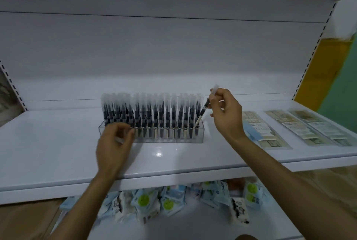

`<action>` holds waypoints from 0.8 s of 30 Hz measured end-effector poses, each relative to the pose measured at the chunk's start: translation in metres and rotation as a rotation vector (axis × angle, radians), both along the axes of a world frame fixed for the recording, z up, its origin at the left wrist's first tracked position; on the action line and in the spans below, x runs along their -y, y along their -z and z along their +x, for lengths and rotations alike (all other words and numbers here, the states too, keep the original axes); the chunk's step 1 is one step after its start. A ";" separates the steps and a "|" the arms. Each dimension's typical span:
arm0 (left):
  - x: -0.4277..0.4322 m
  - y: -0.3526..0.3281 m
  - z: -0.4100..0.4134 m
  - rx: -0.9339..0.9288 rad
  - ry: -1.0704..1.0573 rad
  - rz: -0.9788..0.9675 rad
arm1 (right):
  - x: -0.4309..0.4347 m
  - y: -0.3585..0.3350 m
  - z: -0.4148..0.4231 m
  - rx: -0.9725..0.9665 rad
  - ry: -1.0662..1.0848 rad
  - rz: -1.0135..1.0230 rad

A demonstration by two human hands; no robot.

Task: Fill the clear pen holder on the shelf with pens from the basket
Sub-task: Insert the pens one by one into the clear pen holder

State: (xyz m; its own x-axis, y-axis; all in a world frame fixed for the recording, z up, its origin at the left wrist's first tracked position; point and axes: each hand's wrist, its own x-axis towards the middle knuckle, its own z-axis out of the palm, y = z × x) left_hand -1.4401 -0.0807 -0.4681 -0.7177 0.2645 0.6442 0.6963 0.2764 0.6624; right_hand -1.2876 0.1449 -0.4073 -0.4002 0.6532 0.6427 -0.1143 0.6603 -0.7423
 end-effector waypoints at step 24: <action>0.033 0.013 -0.027 0.266 -0.165 -0.186 | -0.006 0.026 -0.008 0.259 0.045 0.195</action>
